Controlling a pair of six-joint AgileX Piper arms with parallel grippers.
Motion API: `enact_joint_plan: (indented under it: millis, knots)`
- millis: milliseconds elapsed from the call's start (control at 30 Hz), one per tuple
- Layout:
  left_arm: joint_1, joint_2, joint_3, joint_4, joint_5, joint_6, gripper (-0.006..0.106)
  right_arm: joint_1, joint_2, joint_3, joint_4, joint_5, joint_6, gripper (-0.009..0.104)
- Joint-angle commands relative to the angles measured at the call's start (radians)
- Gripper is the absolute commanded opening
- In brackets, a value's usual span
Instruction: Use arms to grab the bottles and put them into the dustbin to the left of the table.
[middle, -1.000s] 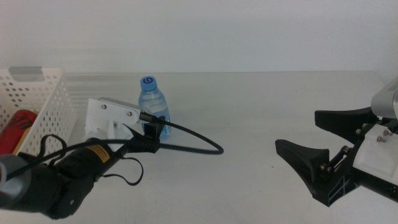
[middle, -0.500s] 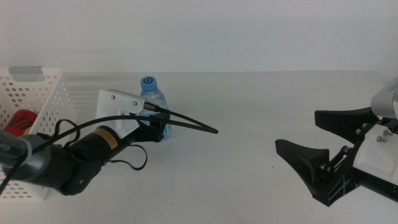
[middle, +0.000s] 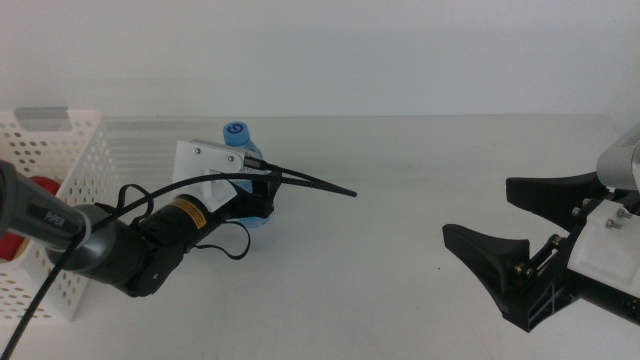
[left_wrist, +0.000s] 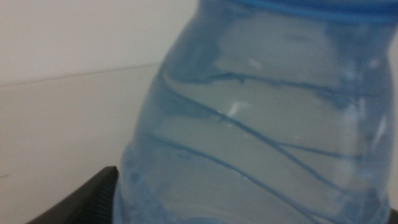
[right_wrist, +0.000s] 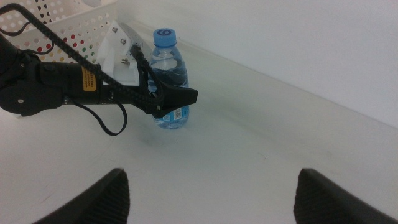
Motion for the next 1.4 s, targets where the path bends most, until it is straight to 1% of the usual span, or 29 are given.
enact_joint_plan:
  millis: [0,67,133,200,267,333,433,467,533,700,867,1067,1167,1233,1300,1367]
  knots:
    - [-0.002,-0.049,-0.022,-0.042,-0.083,-0.012,0.089,-0.004,-0.009,-0.023,-0.007,-0.062,-0.013,0.075]
    - [-0.002,-0.049,-0.022,-0.042,-0.083,0.027,0.086,-0.004,-0.009,-0.023,-0.007,-0.062,-0.013,0.075]
    - [-0.002,-0.049,-0.022,-0.044,-0.083,0.079,0.079,-0.004,-0.009,-0.023,-0.007,-0.062,-0.013,0.075]
    - [-0.002,-0.049,-0.022,-0.044,-0.081,0.118,0.067,-0.004,-0.009,-0.023,-0.007,-0.062,-0.013,0.075]
    - [-0.002,-0.049,-0.022,-0.032,-0.080,0.120,0.053,-0.004,-0.009,-0.023,-0.007,-0.062,-0.013,0.075]
    - [-0.002,-0.055,-0.016,-0.011,-0.077,0.091,0.037,-0.004,-0.009,-0.023,-0.007,-0.062,-0.013,0.075]
    - [-0.002,-0.092,0.011,0.008,-0.075,0.041,0.018,-0.004,-0.009,-0.023,-0.007,-0.062,-0.013,0.075]
    - [-0.002,-0.107,0.023,0.008,-0.072,0.039,0.013,-0.004,-0.009,-0.023,-0.007,-0.062,-0.013,0.075]
    - [-0.002,-0.156,0.044,0.004,-0.039,0.039,0.006,-0.004,-0.009,-0.023,-0.007,-0.062,-0.013,0.075]
    - [-0.002,-0.307,0.068,0.015,0.124,0.009,0.004,-0.004,-0.009,-0.023,-0.007,-0.062,-0.013,0.075]
    - [-0.002,-0.484,0.068,0.093,0.351,-0.082,0.004,-0.004,-0.009,-0.023,-0.007,-0.062,-0.013,0.075]
    - [-0.002,-0.648,0.063,0.203,0.590,-0.284,0.004,-0.004,-0.009,-0.023,-0.007,-0.062,-0.013,0.075]
    - [-0.007,-0.707,0.044,0.326,0.732,-0.434,0.004,-0.004,-0.009,-0.023,-0.007,-0.062,-0.013,0.075]
    - [-0.016,-0.743,0.032,0.441,0.802,-0.530,0.004,-0.004,-0.009,-0.023,-0.007,-0.062,-0.013,0.075]
    - [-0.017,-0.769,0.030,0.530,0.813,-0.608,0.004,-0.004,-0.009,-0.023,-0.007,-0.062,-0.013,0.075]
    - [-0.017,-0.789,0.024,0.598,0.815,-0.686,0.004,-0.004,-0.009,-0.023,-0.007,-0.062,-0.013,0.075]
